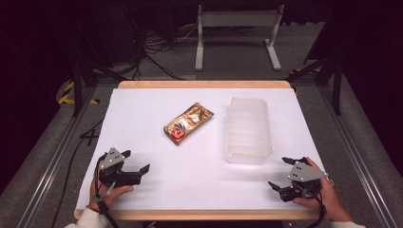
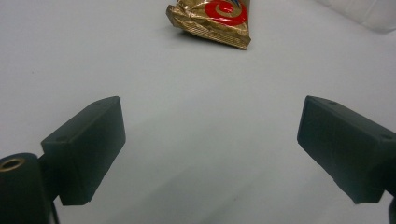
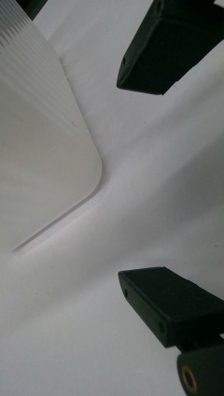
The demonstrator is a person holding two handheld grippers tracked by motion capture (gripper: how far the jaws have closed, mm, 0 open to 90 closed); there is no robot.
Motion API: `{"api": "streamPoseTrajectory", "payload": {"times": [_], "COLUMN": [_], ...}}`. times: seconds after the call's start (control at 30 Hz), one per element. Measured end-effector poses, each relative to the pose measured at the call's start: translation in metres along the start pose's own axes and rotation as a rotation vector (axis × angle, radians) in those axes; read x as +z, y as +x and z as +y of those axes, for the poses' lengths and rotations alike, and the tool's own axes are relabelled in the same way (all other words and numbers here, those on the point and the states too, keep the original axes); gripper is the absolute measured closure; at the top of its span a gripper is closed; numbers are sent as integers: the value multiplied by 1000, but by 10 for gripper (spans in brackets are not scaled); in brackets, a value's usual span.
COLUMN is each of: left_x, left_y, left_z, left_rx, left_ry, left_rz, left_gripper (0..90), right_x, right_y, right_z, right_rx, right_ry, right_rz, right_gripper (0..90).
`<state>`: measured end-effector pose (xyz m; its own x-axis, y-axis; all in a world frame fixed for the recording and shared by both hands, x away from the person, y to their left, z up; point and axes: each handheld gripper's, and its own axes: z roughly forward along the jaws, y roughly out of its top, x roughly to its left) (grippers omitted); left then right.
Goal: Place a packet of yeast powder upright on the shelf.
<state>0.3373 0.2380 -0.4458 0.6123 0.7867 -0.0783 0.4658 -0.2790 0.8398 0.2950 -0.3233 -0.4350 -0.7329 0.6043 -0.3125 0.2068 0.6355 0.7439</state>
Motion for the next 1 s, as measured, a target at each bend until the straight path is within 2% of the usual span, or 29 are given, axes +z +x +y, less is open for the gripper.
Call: {"api": "streamPoseTrajectory", "payload": {"times": [0.13,0.3,0.43,0.5,0.57,0.67,0.73,0.8,0.83,0.87,0.93,1.0], "left_x": [6,8,15,20,25,39,50,61,61,68,79,89], "left_y": [1,2,8,12,15,18,21,23,23,24,24,25], "left_z": [2,6,16,23,29,43,50,57,57,61,65,68], "left_rx": [-13,-17,-48,-90,-107,-152,-188,-223,-223,-246,-254,-286], "left_ry": [14,10,1,-11,-12,-7,-9,-14,-14,-19,0,8], "left_rz": [-14,-6,-15,-40,-62,-57,-89,-102,-102,-126,-120,-132], "left_gripper": [88,100,150,182,207,241,266,297,324,324,347,367], "right_x": [0,0,-1,-1,-1,0,1,1,1,1,1,1], "right_y": [0,0,-1,-1,0,-1,-1,0,0,0,0,0], "right_z": [0,0,1,1,1,0,0,0,0,0,0,-1], "right_rx": [5,4,9,11,11,17,15,14,14,14,15,15], "right_ry": [1,1,-6,-4,-3,0,2,5,5,5,6,6], "right_rz": [-1,-3,-7,-7,-6,-4,-4,0,0,1,2,8], "right_gripper": [81,81,82,82,81,82,82,82,82,82,82,82]}}
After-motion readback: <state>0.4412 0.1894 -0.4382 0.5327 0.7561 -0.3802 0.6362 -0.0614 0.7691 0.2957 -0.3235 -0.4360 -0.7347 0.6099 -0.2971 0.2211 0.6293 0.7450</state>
